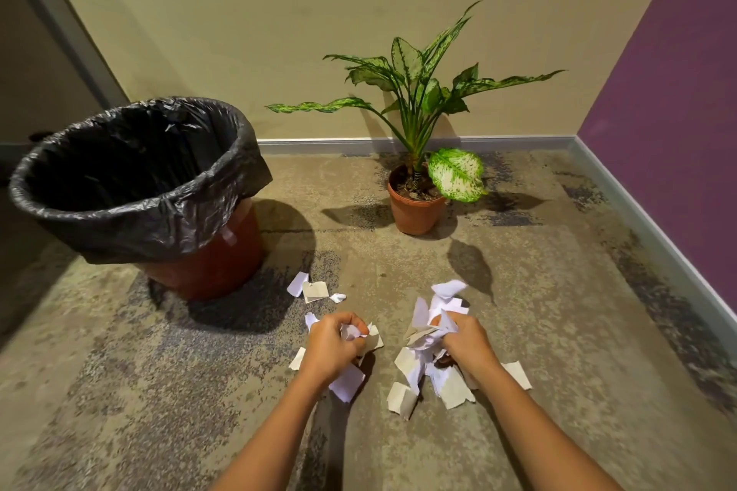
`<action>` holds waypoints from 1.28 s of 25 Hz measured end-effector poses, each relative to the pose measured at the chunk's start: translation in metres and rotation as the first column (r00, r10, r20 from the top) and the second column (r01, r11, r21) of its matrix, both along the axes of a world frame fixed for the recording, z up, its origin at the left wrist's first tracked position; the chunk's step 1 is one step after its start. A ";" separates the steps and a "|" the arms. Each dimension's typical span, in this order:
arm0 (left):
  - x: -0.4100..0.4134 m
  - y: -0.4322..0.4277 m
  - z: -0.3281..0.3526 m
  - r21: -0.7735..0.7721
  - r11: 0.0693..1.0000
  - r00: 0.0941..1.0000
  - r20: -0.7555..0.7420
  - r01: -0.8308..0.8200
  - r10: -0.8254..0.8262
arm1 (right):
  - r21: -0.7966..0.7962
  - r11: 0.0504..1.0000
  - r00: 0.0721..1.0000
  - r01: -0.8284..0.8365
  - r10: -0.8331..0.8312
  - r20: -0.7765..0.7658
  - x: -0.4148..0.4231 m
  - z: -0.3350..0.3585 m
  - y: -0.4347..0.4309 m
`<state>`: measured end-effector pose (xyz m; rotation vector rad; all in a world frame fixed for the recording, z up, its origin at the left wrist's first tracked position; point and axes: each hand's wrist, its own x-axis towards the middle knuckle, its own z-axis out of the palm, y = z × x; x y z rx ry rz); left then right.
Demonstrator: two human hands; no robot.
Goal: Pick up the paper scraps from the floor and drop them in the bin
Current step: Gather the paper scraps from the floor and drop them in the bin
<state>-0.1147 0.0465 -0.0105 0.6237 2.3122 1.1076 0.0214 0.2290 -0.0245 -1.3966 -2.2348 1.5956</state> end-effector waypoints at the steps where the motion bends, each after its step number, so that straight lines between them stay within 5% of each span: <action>1: -0.002 -0.002 0.006 0.024 0.999 0.999 0.016 -0.030 0.030 | -0.038 0.999 0.999 0.025 -0.026 -0.030 0.002 0.003 0.002; 8: -0.022 -0.005 0.076 0.230 0.962 0.986 -0.047 -0.146 0.161 | -0.170 0.981 0.960 0.096 -0.136 -0.243 -0.026 0.059 -0.006; 12: -0.046 -0.008 0.138 0.382 0.906 0.953 -0.155 -0.184 0.259 | -0.164 0.987 0.923 -0.003 -0.060 -0.380 -0.071 0.123 -0.020; 20: -0.128 -0.058 0.244 0.562 0.817 0.712 -0.522 -0.127 0.470 | -0.041 0.978 0.804 -0.204 0.143 -0.577 -0.208 0.245 -0.084; 25: -0.189 -0.116 0.260 0.446 0.827 0.645 -0.528 -0.343 0.553 | 0.224 0.935 0.756 -0.274 0.353 -0.551 -0.281 0.287 -0.145; 32: -0.216 -0.156 0.243 0.185 0.904 0.737 -0.528 -0.385 0.422 | 0.479 0.728 0.727 -0.491 0.645 -0.236 -0.313 0.278 -0.184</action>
